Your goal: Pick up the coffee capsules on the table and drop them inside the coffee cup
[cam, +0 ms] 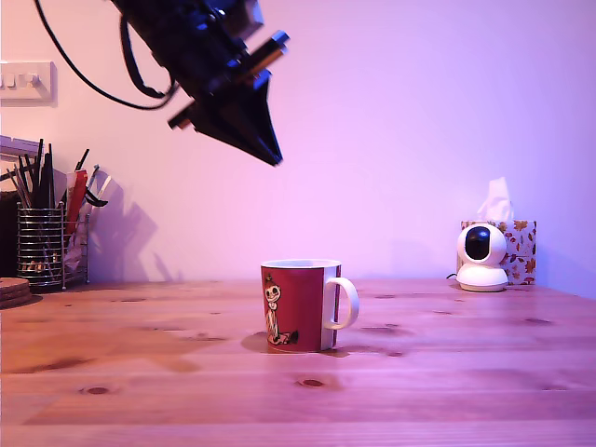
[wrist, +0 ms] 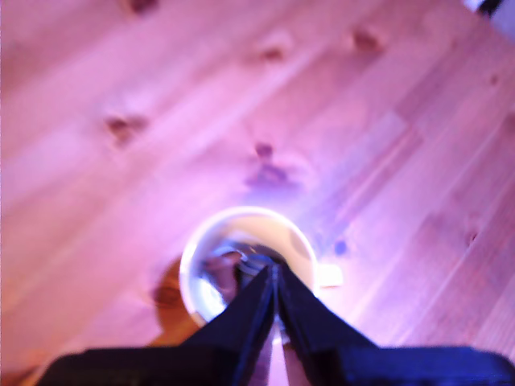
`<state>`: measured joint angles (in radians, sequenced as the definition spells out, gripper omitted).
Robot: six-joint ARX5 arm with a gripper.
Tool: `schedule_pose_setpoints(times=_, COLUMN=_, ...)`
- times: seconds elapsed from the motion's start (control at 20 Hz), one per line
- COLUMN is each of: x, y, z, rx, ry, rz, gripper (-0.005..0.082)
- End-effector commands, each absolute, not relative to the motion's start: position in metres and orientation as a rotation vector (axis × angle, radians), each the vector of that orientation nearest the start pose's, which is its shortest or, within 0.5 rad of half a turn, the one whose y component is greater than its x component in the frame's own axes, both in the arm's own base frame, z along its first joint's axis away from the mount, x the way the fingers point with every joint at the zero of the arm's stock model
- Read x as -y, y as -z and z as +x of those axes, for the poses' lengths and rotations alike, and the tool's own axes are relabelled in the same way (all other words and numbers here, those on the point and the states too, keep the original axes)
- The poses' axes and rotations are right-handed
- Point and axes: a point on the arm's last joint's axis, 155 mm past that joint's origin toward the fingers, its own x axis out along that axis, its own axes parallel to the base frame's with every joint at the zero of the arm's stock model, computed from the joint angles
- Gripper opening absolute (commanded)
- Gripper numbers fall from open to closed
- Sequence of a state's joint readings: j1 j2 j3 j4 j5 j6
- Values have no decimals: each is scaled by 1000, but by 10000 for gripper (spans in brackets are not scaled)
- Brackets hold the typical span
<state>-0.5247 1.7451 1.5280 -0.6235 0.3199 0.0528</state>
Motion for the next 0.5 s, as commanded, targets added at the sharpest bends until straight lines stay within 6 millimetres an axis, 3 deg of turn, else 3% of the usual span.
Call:
schedule_pose_setpoints(times=0.0, x=282, y=-195, z=378, rx=-816, ry=817, rz=135, gripper=-21)
schedule_pose_setpoints(times=0.45, x=228, y=-219, z=352, rx=-669, ry=729, rz=108, gripper=-21)
